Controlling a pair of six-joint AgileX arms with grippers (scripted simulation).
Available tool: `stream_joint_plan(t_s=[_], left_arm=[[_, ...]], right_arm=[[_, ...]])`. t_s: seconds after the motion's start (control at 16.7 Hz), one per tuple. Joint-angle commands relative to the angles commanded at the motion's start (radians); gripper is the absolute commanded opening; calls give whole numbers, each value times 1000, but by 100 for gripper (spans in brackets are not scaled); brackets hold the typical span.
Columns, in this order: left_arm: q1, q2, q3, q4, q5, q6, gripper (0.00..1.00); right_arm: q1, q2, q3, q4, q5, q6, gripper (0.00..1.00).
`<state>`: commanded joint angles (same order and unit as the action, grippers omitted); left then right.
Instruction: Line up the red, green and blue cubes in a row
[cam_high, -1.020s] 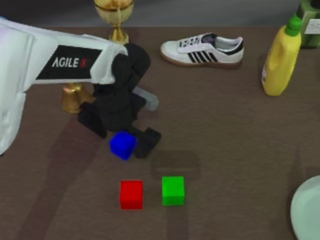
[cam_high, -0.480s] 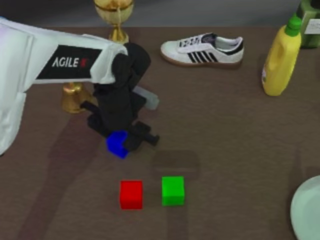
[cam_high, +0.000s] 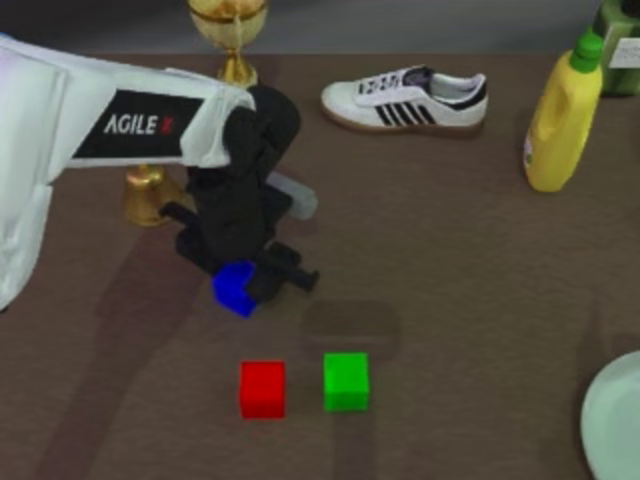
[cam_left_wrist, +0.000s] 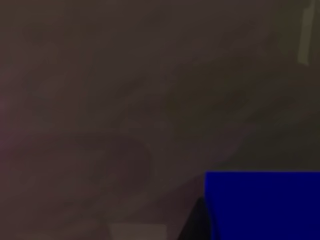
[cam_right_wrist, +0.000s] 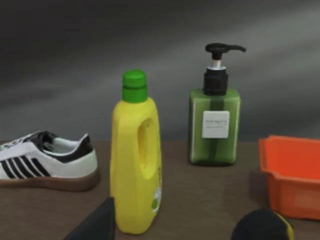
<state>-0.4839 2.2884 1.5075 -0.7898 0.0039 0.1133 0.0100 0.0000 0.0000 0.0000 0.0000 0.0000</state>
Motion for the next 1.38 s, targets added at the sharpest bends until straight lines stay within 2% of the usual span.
stream_joint_plan(t_s=[0.24,0.54,0.96,1.14,1.38], left_arm=[[-1,-51,40,-55,5,0,0],[14,-126,132,-231,3,-2,0],[4,-128,147,-245,2,-13,0],[-51,-100,200,-271,0,-107,0],[-180,-37,309,-337,-6,-378,0]], right_arm=[[0,0,0,0,0,0,100],[0,0,0,0,0,0,100],[0,0,0,0,0,0,100],[0,0,0,0,0,0,100],[0,0,0,0,0,0,100]])
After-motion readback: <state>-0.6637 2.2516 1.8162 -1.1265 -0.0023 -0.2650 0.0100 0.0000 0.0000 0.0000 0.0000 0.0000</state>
